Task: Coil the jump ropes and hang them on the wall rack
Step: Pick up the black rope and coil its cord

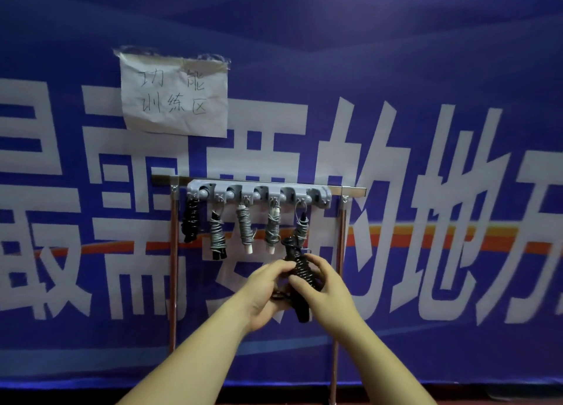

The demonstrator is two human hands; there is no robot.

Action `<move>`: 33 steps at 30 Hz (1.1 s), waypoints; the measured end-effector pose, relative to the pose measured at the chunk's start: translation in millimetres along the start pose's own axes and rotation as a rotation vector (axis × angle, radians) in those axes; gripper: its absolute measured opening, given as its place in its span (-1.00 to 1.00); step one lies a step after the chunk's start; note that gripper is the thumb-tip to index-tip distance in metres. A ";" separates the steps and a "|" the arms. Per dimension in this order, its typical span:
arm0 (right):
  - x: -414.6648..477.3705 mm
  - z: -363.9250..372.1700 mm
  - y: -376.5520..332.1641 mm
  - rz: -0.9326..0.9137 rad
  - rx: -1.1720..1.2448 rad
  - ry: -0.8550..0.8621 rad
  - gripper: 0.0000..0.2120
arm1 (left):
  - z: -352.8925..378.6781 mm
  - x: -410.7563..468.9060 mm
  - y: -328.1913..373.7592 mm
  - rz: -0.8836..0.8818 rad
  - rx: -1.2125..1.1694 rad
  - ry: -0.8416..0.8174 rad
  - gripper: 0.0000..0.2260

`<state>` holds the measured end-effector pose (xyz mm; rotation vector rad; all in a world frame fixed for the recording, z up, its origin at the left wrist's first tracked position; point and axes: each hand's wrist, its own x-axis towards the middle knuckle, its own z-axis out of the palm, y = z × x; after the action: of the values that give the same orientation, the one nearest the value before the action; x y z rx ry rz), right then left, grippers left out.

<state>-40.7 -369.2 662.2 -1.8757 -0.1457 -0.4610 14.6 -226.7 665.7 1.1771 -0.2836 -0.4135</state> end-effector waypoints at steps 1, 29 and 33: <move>4.4 -4.7 -0.6 0.012 0.020 0.001 -0.53 | 1.0 3.8 -0.1 0.014 0.012 -0.007 -0.70; 190.6 -72.3 51.6 0.026 -0.255 0.241 -0.51 | 53.8 227.9 13.0 0.242 0.506 0.277 -0.44; 204.8 -73.8 60.4 0.045 -0.229 0.225 -0.51 | 54.7 232.3 14.3 0.271 0.542 0.307 -0.70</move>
<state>148.2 -484.1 708.3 -2.0294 0.1042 -0.6765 200.6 -373.2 698.8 1.6828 -0.2904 0.0971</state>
